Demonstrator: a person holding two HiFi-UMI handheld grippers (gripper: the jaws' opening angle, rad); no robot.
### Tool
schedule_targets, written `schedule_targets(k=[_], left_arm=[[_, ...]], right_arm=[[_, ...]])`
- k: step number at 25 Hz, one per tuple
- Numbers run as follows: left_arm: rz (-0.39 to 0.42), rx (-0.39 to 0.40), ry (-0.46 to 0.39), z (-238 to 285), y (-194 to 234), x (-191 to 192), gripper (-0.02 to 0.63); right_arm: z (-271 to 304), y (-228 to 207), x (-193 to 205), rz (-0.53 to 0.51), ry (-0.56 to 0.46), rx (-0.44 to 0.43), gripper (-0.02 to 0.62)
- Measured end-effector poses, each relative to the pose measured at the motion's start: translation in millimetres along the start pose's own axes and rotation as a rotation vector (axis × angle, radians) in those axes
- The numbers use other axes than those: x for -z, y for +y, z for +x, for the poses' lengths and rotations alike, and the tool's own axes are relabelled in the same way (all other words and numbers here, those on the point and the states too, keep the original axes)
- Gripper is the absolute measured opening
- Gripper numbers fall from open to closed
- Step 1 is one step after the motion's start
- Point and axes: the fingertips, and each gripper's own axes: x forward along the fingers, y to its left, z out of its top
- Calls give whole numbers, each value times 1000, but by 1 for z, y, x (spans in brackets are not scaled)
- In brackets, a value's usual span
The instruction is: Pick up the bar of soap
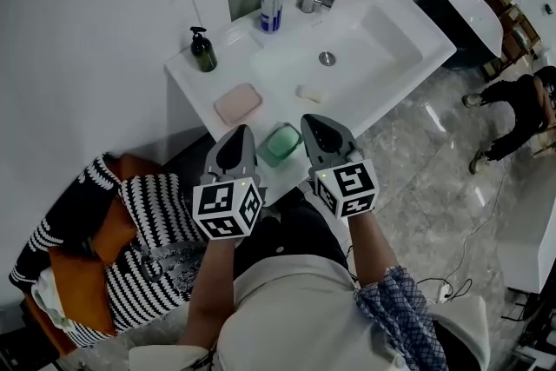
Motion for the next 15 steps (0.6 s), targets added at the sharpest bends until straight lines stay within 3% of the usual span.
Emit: schedule_targets(k=[6, 9, 10, 11, 15], left_arm=[[0, -15, 13, 3, 2, 4, 8], [2, -19, 16, 5, 4, 6, 8], [-1, -23, 18, 5, 5, 6, 9], [-6, -27, 20, 5, 7, 7, 8], [-47, -46, 21, 5, 18, 8, 8]], right_arm=[[4, 4, 9, -23, 69, -69, 15], [10, 22, 24, -68, 173, -253, 26], [12, 28, 30, -88, 205, -321, 99], [13, 32, 33, -120, 231, -369, 124], [19, 37, 43, -306, 301, -459, 137]])
